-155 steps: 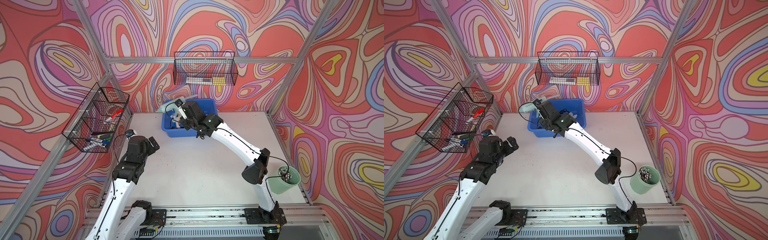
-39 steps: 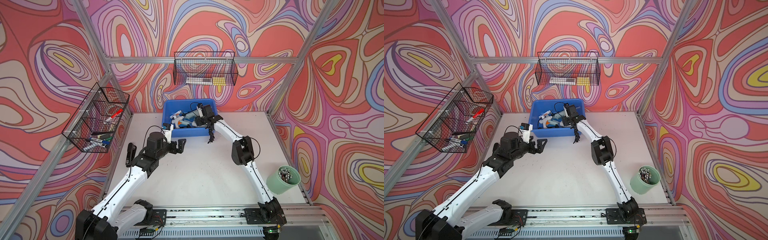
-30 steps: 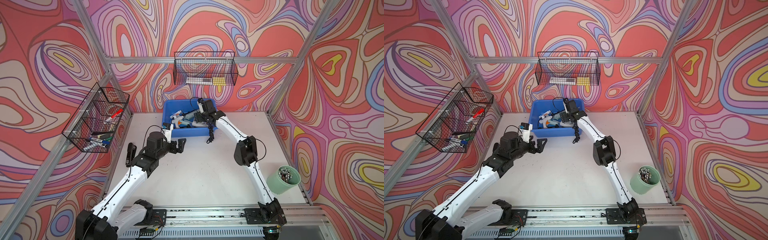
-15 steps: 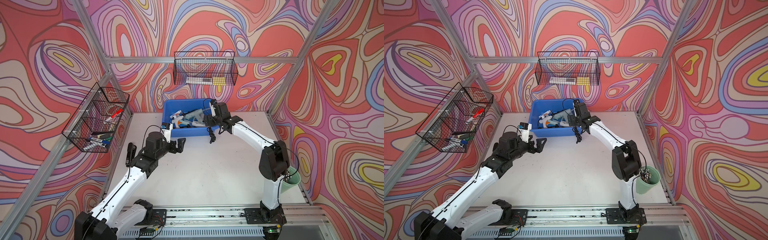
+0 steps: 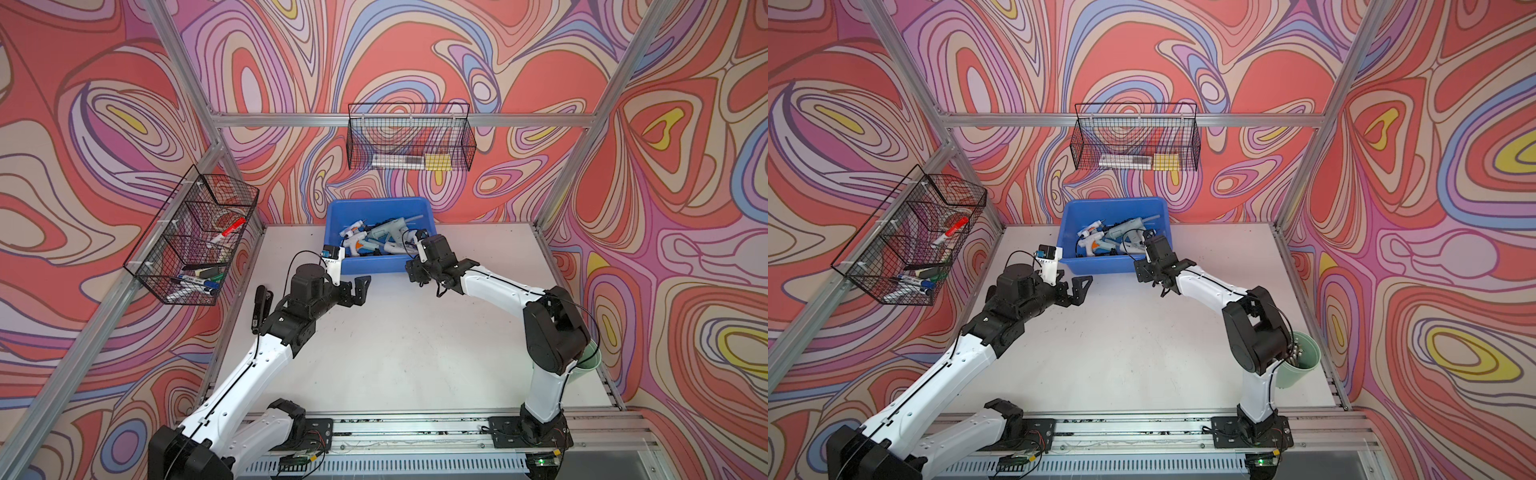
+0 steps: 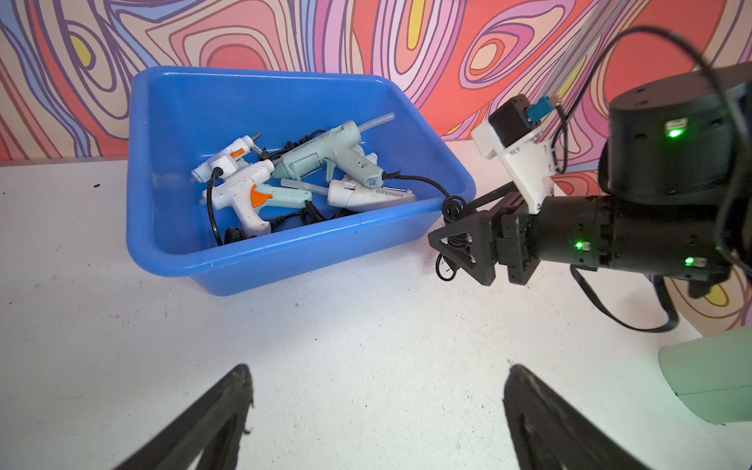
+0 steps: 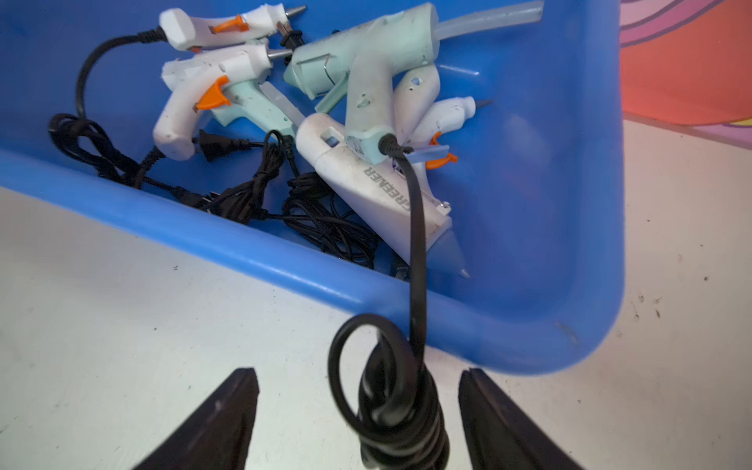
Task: Put the hot melt glue gun into the storage box
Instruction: Place the hot melt adhesive gun in the storage box.
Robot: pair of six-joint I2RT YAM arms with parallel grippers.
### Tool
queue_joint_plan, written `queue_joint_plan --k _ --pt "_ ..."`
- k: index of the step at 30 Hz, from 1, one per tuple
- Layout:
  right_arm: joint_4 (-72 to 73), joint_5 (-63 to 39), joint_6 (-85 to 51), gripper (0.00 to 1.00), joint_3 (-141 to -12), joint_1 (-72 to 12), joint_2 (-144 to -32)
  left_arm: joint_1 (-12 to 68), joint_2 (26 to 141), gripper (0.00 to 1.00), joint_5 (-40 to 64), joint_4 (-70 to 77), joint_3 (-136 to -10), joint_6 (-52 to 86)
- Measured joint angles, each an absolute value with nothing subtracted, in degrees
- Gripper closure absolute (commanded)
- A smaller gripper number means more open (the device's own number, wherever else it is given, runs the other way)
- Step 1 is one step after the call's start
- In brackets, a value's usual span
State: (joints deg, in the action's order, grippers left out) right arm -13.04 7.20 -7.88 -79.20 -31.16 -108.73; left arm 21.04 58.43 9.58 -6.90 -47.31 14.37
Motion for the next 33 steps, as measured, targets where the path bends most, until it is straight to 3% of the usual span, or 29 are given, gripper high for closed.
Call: queue_joint_plan --k 6,12,15,27,33 --pt "-12.45 8.25 -9.15 0.4 -79.4 -31.16 -113.16 21.04 56.8 0.01 8.67 -7.92 -47.31 14.26" --pt "-13.5 7.77 -9.87 0.83 -79.72 -31.16 -112.57 21.04 55.77 0.01 7.84 -8.05 -47.31 13.69" --pt "-15.92 6.96 -9.56 0.98 -80.84 -31.16 -111.33 21.04 55.77 0.01 7.49 -8.19 -47.31 13.52" --pt "-22.83 3.86 -7.46 1.0 -96.53 -31.16 -111.59 21.04 55.96 0.01 7.31 -8.19 -47.31 13.5" --pt "-22.13 3.97 -7.09 1.0 -107.33 -31.16 -119.15 21.04 55.94 0.01 7.31 -8.19 -47.31 13.47"
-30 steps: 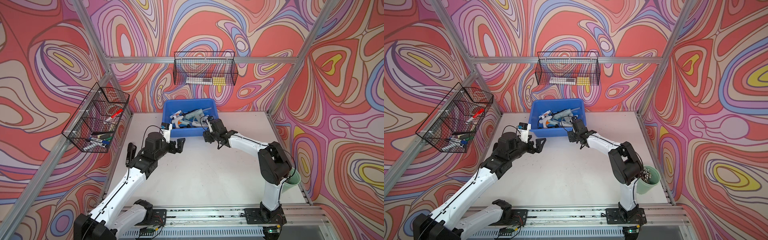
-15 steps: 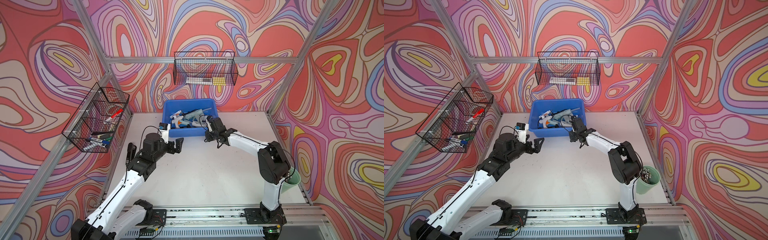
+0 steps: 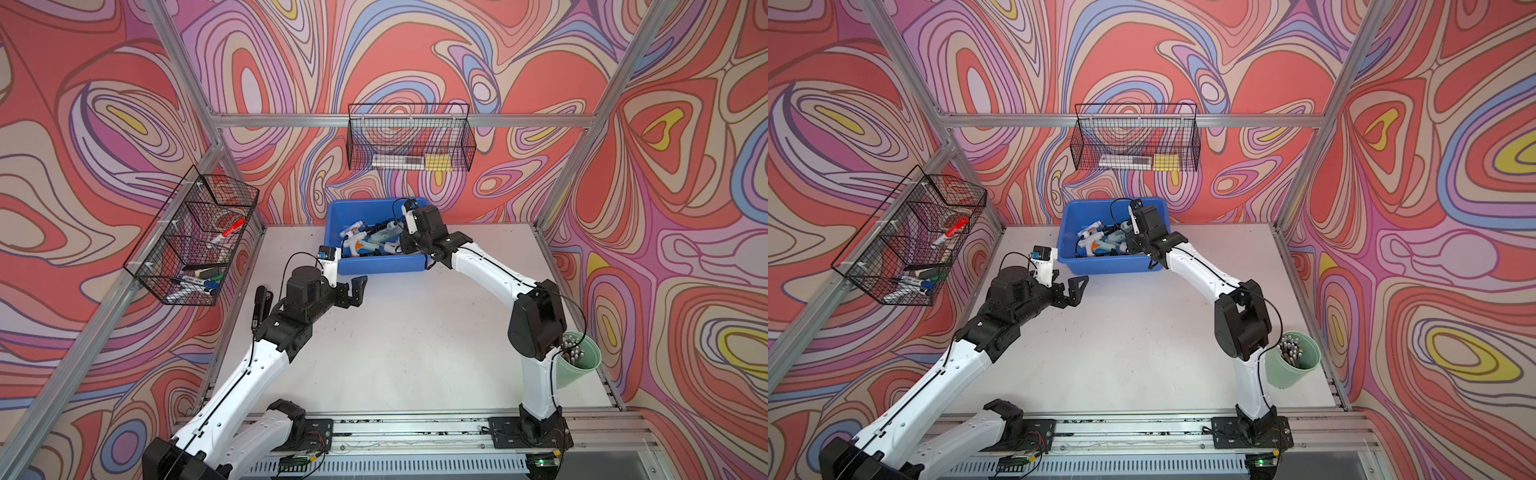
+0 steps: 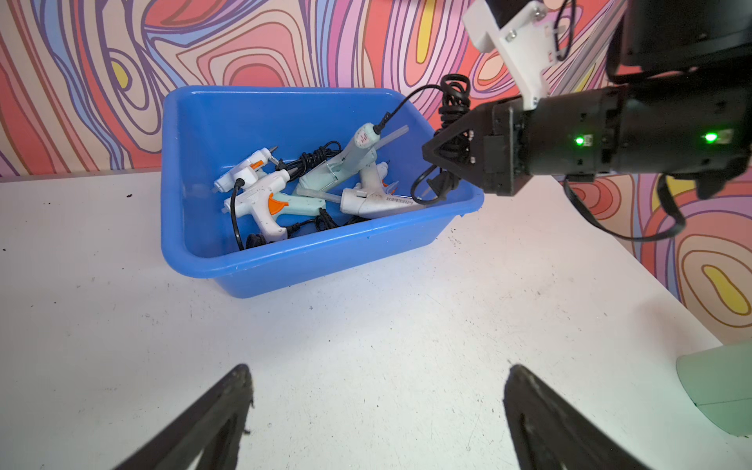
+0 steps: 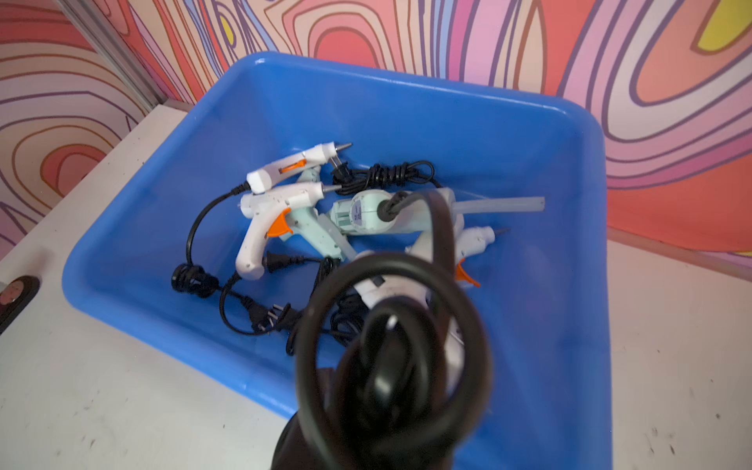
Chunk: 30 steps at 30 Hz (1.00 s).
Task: Put the hot melt glue gun into the storage box
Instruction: Place the hot melt adhesive gun in the storage box.
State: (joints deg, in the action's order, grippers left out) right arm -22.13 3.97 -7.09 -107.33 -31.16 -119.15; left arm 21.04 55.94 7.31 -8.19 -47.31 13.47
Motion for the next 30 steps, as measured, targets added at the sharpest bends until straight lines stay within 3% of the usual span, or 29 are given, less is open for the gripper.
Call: queue_joint_plan --k 15,23,30 --pt "-21.56 6.63 -6.59 1.0 -127.11 -31.09 -140.94 21.04 53.63 0.01 6.02 -9.28 -47.31 12.86" --pt "-19.11 7.51 -7.09 0.78 -121.45 -30.89 -138.98 21.04 53.63 0.01 5.74 -9.89 -47.31 12.71" --pt "-17.91 8.27 -6.81 0.47 -110.06 -30.63 -129.82 21.04 53.63 0.01 5.56 -9.91 -47.31 12.43"
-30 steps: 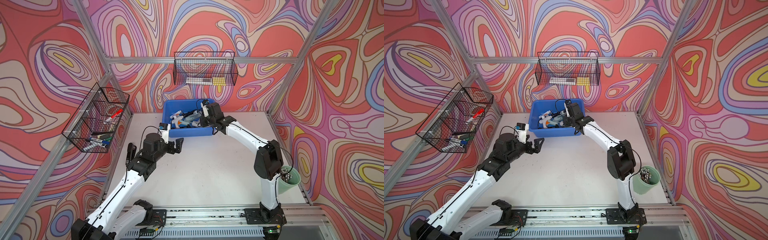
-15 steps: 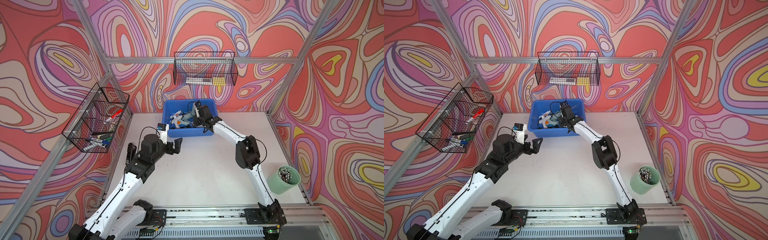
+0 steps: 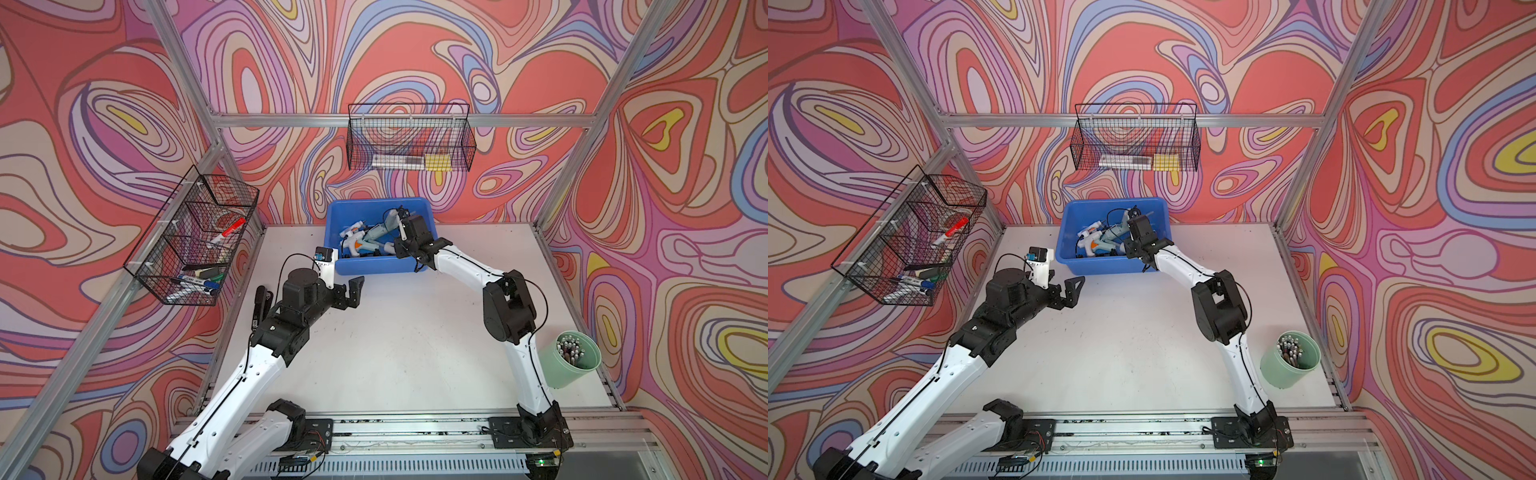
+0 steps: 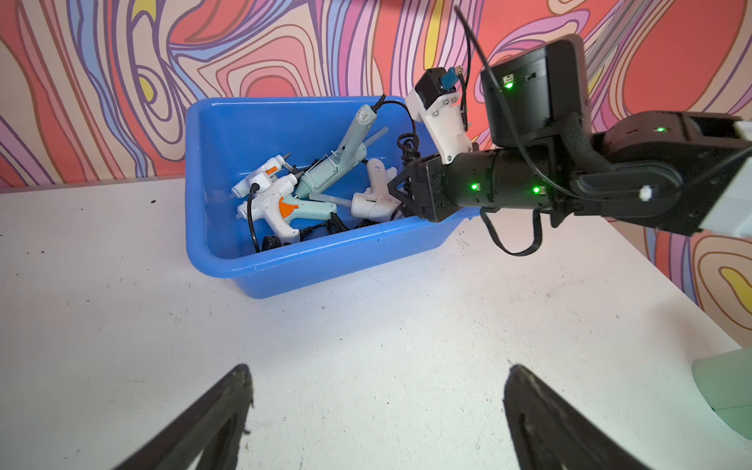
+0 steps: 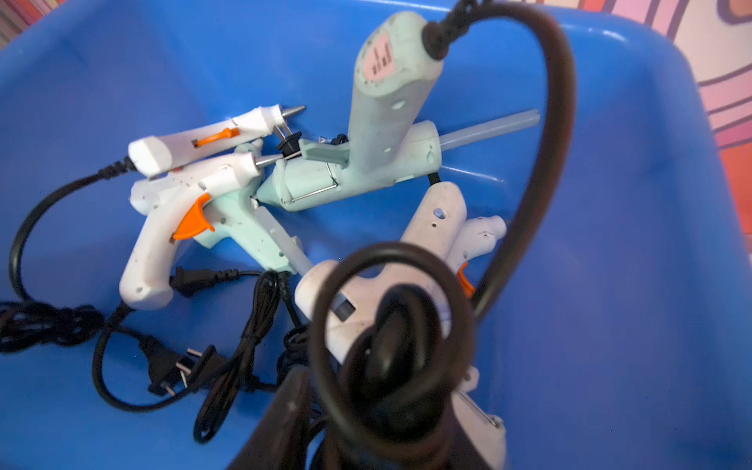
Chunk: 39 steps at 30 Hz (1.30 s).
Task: Put the hot melt glue gun into the storage box
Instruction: Place the hot melt adhesive gun in the storage box, then reset both arms
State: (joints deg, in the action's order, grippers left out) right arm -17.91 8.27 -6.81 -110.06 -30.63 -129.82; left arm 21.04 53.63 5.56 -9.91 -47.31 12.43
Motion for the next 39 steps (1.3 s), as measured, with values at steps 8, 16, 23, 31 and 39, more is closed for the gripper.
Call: queue_joint_plan --k 8,16,23,31,39 --pt "-17.06 8.84 -6.9 0.28 -100.68 -30.83 -121.86 21.04 53.63 0.01 5.54 -9.91 -47.31 12.43" --pt "-14.17 10.85 -8.19 0.14 -87.88 -30.83 -108.25 21.04 53.3 0.01 2.28 -9.85 -47.18 13.1" --pt "-10.66 16.73 -10.66 0.02 -72.51 -30.83 -92.55 21.04 47.97 0.01 -9.43 -8.84 -41.85 16.08" --pt "-7.31 26.41 -14.09 0.02 -53.67 -30.83 -77.3 21.04 41.93 0.01 -19.68 -5.06 -30.74 17.34" --pt "-1.02 33.56 -13.85 0.02 -36.6 -29.8 -72.2 21.04 36.49 0.01 -24.58 4.99 -14.68 13.93"
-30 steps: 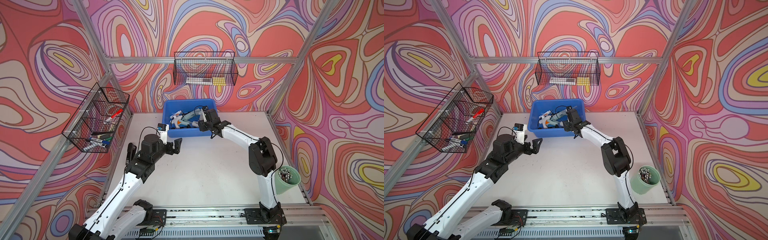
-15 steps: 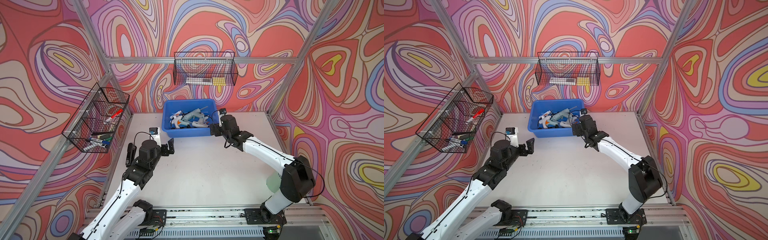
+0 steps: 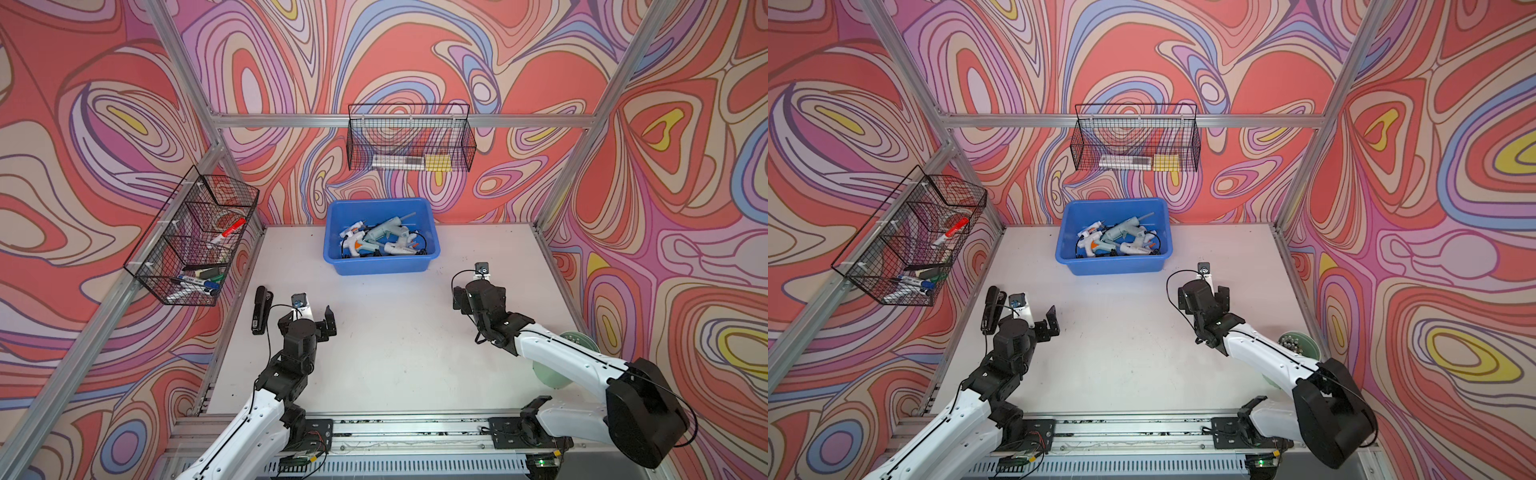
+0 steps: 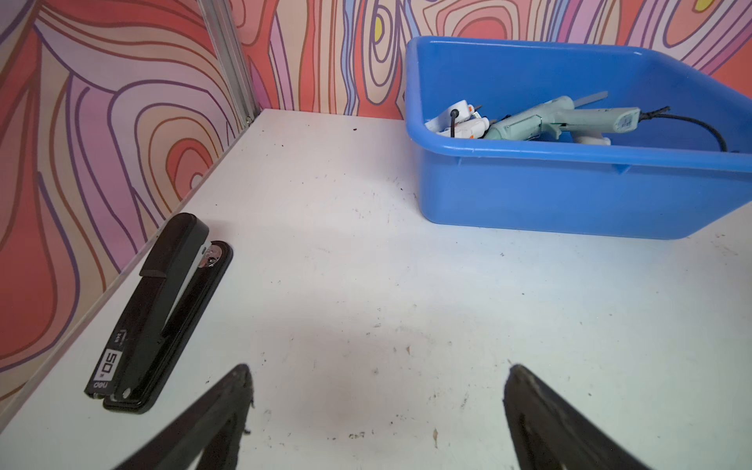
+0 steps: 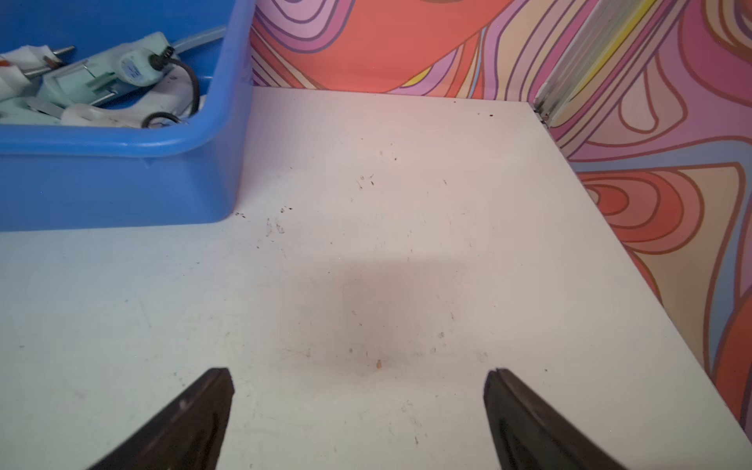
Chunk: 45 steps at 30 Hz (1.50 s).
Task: Put the hot melt glue gun into the storage box
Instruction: Reset both arms
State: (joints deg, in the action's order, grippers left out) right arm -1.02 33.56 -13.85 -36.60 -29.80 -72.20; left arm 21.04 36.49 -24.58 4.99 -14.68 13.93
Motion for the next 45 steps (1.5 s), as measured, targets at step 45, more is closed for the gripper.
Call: queue_joint_plan --k 45 --pt "54.02 7.16 -0.78 0.02 -26.04 -1.19 -96.97 0.3 87.88 0.01 -0.75 51.42 -21.54 1.26"
